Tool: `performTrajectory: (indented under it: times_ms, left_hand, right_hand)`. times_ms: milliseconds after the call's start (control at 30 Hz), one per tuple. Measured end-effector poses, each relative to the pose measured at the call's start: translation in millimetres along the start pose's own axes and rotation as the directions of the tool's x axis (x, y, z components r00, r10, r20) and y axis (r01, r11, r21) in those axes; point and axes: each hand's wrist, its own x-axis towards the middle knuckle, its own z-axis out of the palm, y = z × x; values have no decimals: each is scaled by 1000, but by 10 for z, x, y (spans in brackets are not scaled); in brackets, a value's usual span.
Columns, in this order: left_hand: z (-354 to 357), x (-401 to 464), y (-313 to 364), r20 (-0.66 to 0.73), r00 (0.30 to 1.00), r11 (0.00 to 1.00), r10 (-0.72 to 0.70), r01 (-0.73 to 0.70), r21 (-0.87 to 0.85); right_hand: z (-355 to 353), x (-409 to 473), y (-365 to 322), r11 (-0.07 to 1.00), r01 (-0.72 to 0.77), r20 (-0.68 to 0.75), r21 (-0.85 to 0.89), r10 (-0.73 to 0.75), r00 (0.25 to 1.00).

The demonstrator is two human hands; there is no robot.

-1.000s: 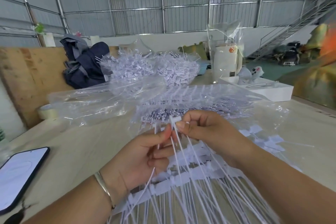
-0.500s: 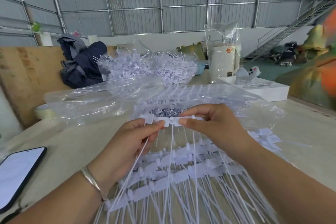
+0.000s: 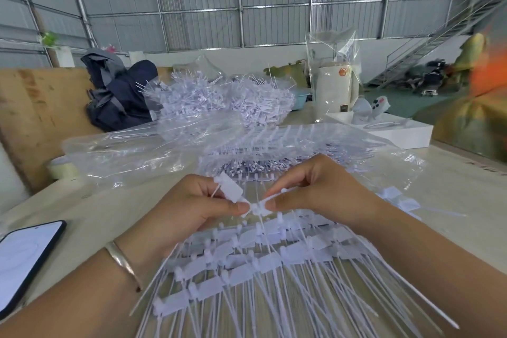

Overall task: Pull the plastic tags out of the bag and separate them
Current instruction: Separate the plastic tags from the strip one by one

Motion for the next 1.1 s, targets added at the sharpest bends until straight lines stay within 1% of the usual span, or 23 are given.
performTrajectory:
  times_ms: [67,100,133,167,200,233,267,333,367,400,433,500,567,600,633,700,767,833,967,1100]
  left_hand:
    - [28,-7,6,9,999,990,33,-34,138]
    - [37,9,-23,-22,998,965,54,-46,257]
    - [40,37,-65,-83,994,903,68,-26,429]
    - [30,54,-99,-174,981,794,86,38,607]
    - [7,60,-107,-266,957,700,114,113,705]
    - [-29,58,-110,-339,930,682,146,153,715]
    - [-67,64,-117,-374,916,733,147,153,663]
    - [-84,80,-95,-372,924,913,88,74,402]
    - [-47,84,-59,-324,945,958,48,48,283]
    - [-2,90,-58,-279,960,979,9,48,197]
    - [45,89,-76,-249,968,990,-32,64,123]
    - [104,72,-102,-250,957,988,-150,139,-61]
    - [86,74,-111,-227,939,932,-260,182,-313]
    - [79,73,-97,-202,938,894,-283,182,-409]
    - [81,74,-93,-185,939,872,-289,178,-456]
    - [99,82,-105,-146,950,881,-275,188,-434]
    - [137,60,-88,-70,972,908,-224,182,-377]
    - [152,38,-52,-31,982,924,-187,165,-346]
    - [102,17,-31,-25,996,970,-90,82,-228]
    - [122,13,-22,-105,994,976,-39,16,-216]
  right_hand:
    - [-2,0,0,997,-14,12,-79,15,1000]
    - [9,2,-3,994,-24,26,-109,27,999]
    - [22,-4,-16,992,-31,47,-120,37,998]
    - [25,-9,-26,993,-34,66,-113,42,997]
    - [15,-19,-38,995,-28,75,-95,36,997]
    - [-7,-26,-47,997,-11,67,-70,16,998]
    - [-31,-32,-63,999,10,47,-39,-8,999]
    - [-51,-29,-83,999,34,12,-9,-34,999]
    - [-47,-20,-64,999,29,5,-26,-29,1000]
    - [-34,-10,-31,999,14,-1,-52,-14,1000]
    - [-17,3,5,998,-11,-11,-69,10,1000]
    - [6,16,58,997,-42,-12,-60,41,999]
    - [10,10,77,999,-30,-1,-41,30,1000]
    - [12,9,74,999,-11,8,-42,12,1000]
    - [20,6,65,999,11,16,-51,-10,1000]
    - [40,14,62,996,48,28,-72,-47,999]
    - [60,23,74,990,77,30,-119,-74,997]
    - [67,32,95,984,84,24,-158,-81,996]
    - [49,51,123,987,82,-16,-137,-85,996]
    - [32,41,101,991,78,-3,-111,-79,997]
